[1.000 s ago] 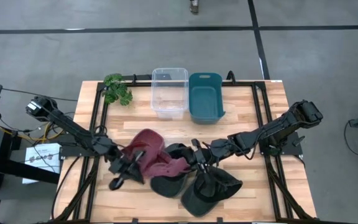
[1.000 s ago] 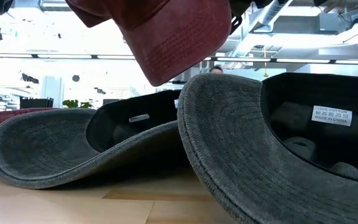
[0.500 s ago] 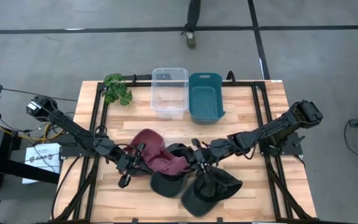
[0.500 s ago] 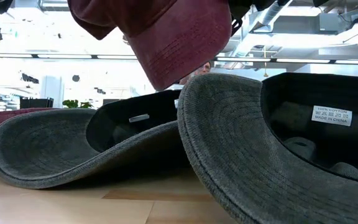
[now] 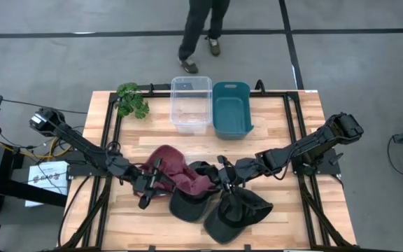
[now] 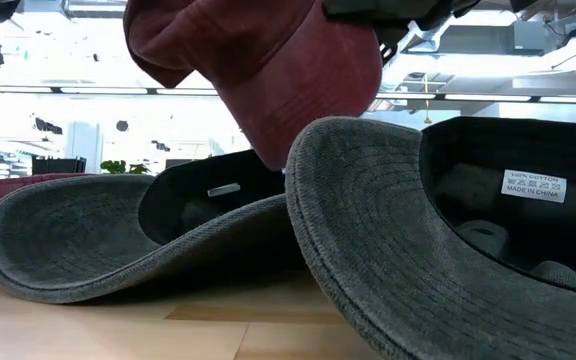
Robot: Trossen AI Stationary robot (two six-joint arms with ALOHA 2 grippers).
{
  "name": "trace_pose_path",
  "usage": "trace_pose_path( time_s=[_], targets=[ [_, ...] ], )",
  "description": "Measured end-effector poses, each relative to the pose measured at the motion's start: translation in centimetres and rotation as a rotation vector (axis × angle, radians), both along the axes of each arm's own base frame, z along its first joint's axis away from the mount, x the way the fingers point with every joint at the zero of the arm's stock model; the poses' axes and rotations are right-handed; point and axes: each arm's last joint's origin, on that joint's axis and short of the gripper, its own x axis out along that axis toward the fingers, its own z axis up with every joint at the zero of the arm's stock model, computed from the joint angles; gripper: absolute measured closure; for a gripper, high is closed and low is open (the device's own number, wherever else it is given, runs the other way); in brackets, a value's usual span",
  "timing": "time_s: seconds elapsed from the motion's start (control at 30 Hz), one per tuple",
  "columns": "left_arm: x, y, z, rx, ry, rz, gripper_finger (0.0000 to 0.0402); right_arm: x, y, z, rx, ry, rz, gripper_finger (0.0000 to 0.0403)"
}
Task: Pick & Place hat
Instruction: Put the right red cap into the blue bin
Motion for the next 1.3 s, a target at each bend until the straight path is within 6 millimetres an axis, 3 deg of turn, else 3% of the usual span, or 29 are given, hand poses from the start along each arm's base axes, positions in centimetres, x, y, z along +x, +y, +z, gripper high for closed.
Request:
trace_pose_path(
  time_s=[0.7,1.3],
  targets=[
    [-0.3,0.1,-0.1,0.116,-0.02,0.26,0.0261,-0.4,1.2,0.1,0.015,-0.008,0.018,0.0397],
    [-0.3,0.1,0.0,0.031,-0.011,0.258,0.0262,-0.3,1.2,0.4,0.004,-0.045,0.032,0.0395]
  ],
)
